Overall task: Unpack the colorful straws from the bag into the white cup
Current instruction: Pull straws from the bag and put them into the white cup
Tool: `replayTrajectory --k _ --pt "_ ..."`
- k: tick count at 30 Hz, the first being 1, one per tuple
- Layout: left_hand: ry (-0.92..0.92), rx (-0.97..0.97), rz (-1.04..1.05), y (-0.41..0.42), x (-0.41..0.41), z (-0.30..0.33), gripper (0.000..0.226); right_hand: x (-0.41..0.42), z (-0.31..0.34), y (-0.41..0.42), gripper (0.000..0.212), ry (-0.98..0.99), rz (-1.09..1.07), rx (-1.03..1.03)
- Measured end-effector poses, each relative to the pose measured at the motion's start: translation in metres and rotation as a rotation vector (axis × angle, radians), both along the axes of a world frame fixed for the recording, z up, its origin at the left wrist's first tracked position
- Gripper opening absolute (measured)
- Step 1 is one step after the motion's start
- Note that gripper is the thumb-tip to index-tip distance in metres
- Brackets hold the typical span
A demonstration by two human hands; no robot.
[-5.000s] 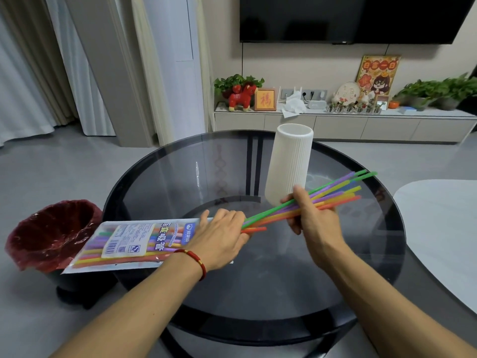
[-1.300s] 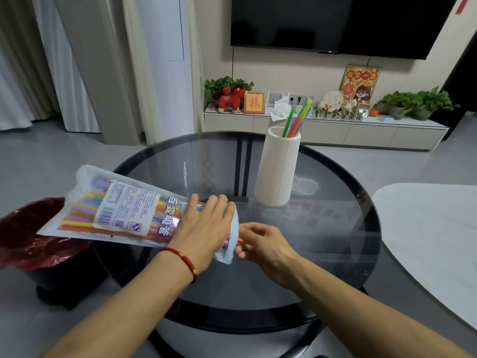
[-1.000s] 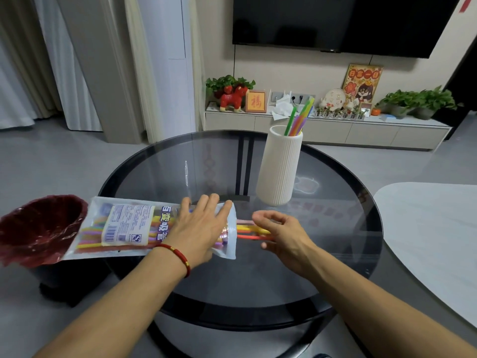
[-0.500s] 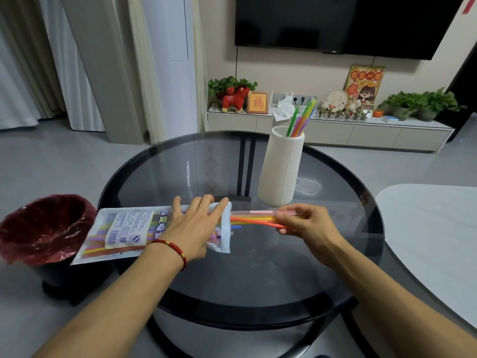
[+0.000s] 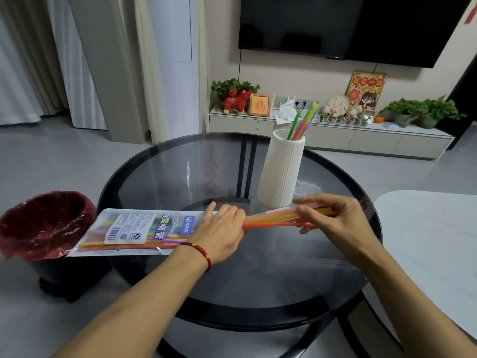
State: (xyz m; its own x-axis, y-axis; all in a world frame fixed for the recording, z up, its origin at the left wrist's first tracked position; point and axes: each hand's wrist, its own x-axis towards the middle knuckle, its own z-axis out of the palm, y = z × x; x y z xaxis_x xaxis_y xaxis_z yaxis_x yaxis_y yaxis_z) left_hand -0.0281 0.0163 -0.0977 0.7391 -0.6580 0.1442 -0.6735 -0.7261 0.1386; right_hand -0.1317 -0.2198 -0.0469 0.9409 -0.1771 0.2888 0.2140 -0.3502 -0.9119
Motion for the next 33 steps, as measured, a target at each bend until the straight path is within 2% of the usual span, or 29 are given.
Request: replayTrajectory --k 2,5,7,9,12,15,18,20,23,26,29,33 --pt "0.017 -0.015 0.011 -0.003 -0.001 0.001 0.012 0.000 0.001 -0.003 0.049 -0.040 -0.037 0.096" --pt "0.022 -0.008 0.066 -0.005 0.000 0.001 0.010 0.004 -0.001 -0.012 0.063 -0.079 -0.157 0.455" --pt "0.035 -0.033 0.101 -0.006 0.000 0.002 0.010 0.006 -0.009 -0.016 0.063 -0.074 -0.194 0.649" --pt "0.040 -0.067 0.129 -0.009 -0.001 0.003 0.011 0.008 -0.020 -0.014 0.054 0.029 -0.071 0.709" --pt "0.055 -0.110 0.148 -0.014 -0.003 0.004 0.015 0.012 -0.034 0.007 0.045 0.251 0.142 0.506" --pt "0.108 -0.082 0.077 -0.018 -0.008 0.003 0.013 0.022 -0.046 0.037 0.030 0.244 0.190 0.360" --pt "0.119 -0.062 -0.028 -0.020 -0.013 0.000 0.018 0.033 -0.049 0.061 0.027 0.139 0.011 0.302" --pt "0.112 -0.081 -0.023 -0.015 -0.012 0.001 0.021 0.039 -0.044 0.064 0.031 0.107 -0.101 0.253" --pt "0.097 -0.008 0.002 -0.001 -0.003 -0.004 0.038 0.036 -0.023 0.051 0.031 0.020 -0.224 0.171" --pt "0.136 0.026 0.007 0.008 0.001 -0.012 0.048 0.025 0.005 0.034 0.028 -0.079 -0.326 -0.034" --pt "0.143 0.047 0.005 0.007 0.001 -0.015 0.049 0.021 0.031 0.024 0.029 -0.106 -0.340 -0.333" --pt "0.154 0.051 0.006 0.004 0.000 -0.016 0.052 0.035 0.037 0.026 0.031 0.041 -0.327 -0.572"
